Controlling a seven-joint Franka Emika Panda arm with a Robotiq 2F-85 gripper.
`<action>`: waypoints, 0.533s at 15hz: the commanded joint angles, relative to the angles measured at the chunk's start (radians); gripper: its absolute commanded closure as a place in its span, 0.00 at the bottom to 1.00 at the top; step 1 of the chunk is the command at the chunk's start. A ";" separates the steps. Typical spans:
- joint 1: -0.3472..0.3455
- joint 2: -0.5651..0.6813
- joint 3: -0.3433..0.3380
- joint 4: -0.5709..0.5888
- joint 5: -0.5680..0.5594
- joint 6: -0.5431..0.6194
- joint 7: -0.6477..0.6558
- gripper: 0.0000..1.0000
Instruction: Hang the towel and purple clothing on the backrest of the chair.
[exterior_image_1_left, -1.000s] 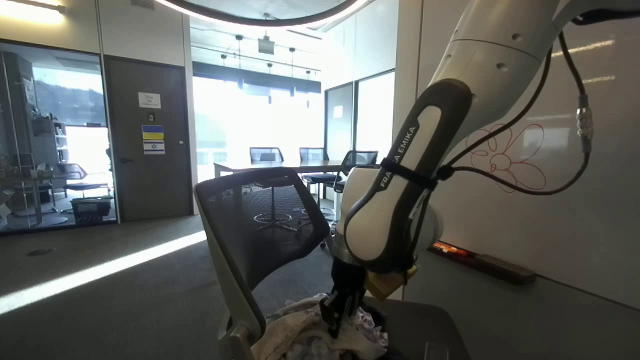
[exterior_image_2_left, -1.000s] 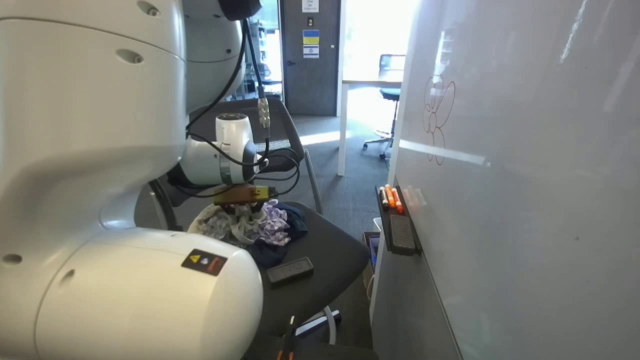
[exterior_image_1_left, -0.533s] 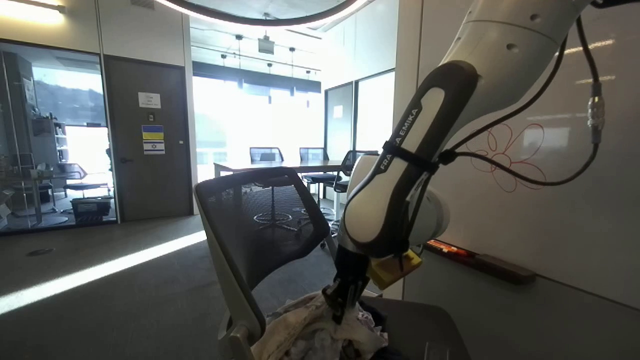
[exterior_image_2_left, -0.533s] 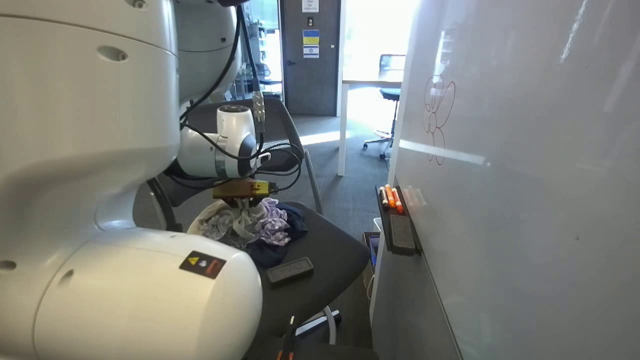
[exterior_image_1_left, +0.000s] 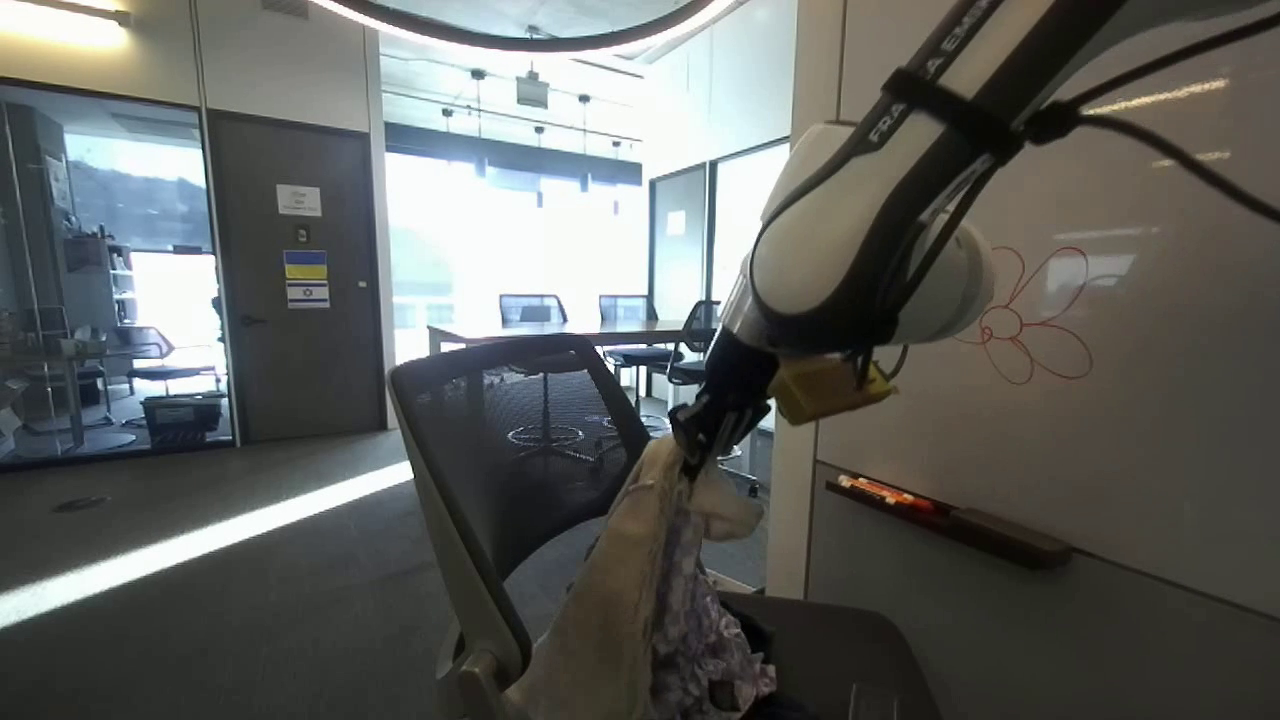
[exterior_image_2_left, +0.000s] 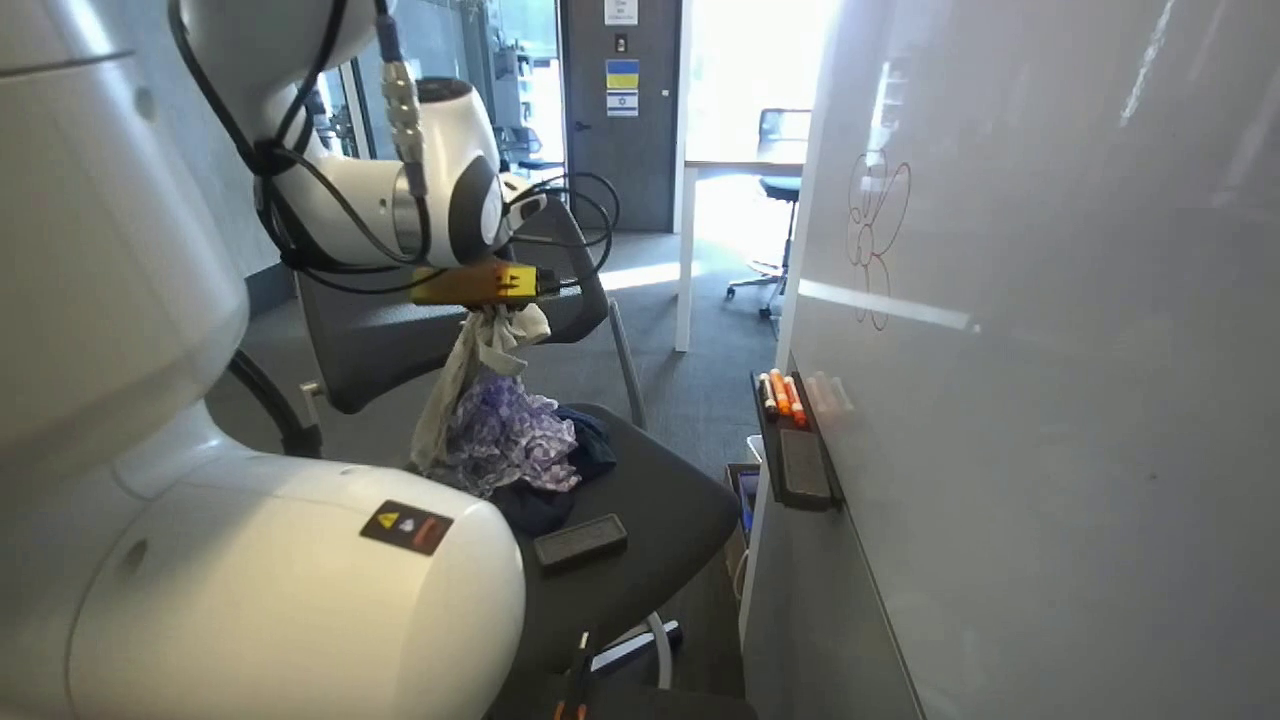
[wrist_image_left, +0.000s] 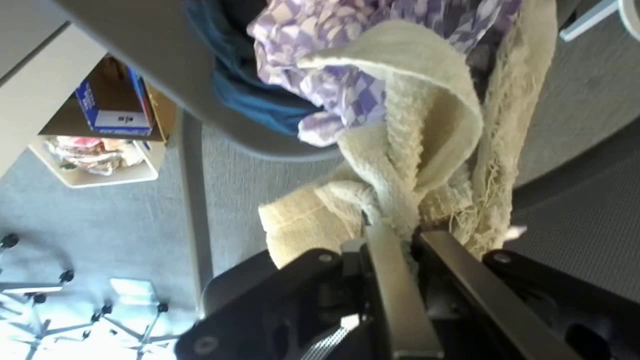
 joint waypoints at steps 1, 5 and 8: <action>-0.003 -0.234 -0.037 -0.032 -0.044 -0.026 0.109 0.93; -0.101 -0.367 0.016 0.017 -0.098 -0.028 0.190 0.93; -0.160 -0.412 0.081 0.083 -0.158 -0.040 0.248 0.93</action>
